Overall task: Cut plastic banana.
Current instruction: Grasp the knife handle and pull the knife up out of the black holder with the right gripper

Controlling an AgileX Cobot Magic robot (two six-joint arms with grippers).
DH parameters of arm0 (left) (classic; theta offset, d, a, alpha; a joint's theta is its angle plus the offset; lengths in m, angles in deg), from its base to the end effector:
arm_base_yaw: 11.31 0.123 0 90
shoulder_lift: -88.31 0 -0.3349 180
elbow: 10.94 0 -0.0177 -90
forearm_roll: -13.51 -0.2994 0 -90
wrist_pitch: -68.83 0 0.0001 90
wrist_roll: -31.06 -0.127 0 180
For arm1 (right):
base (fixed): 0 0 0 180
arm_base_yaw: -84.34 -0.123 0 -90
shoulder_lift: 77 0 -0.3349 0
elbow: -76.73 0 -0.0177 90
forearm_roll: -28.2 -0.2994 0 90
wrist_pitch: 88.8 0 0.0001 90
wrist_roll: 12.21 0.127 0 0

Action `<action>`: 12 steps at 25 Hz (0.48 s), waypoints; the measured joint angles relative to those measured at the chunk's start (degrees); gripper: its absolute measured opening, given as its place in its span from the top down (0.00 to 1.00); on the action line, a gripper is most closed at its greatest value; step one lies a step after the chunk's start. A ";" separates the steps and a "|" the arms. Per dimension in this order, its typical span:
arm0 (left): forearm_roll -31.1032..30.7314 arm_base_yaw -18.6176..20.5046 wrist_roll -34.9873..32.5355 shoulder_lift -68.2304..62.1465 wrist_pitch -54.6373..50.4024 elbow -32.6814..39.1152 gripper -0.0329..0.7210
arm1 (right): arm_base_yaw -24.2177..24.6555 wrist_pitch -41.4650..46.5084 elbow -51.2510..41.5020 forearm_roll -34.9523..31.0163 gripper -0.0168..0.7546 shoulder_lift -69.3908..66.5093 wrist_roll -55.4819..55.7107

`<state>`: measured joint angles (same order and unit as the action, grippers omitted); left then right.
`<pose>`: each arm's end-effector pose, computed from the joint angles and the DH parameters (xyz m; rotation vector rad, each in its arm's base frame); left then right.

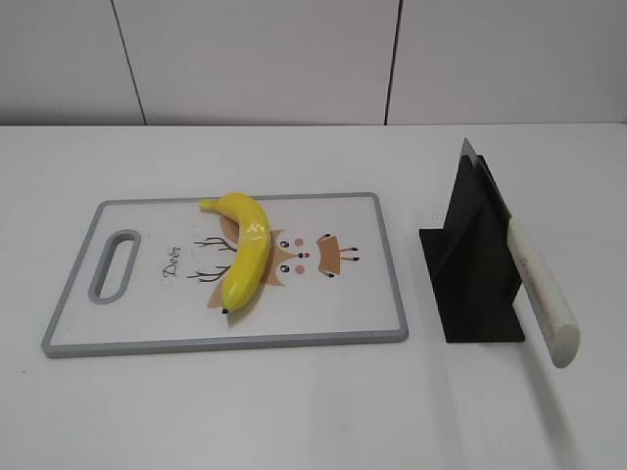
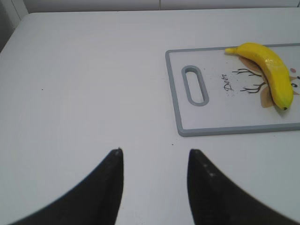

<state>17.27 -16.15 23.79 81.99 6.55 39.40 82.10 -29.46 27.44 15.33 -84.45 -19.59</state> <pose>0.0178 -0.0089 0.2779 0.2227 2.0625 -0.0530 0.0201 0.0252 0.2918 -0.1748 2.0046 0.2109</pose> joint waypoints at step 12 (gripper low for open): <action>0.00 0.00 0.00 0.00 0.00 0.00 0.41 | 0.00 -0.01 5.86 -0.30 0.23 -16.70 0.00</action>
<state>17.27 -16.15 23.79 81.99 6.55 39.40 82.10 -29.47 33.30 15.03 -101.15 -19.59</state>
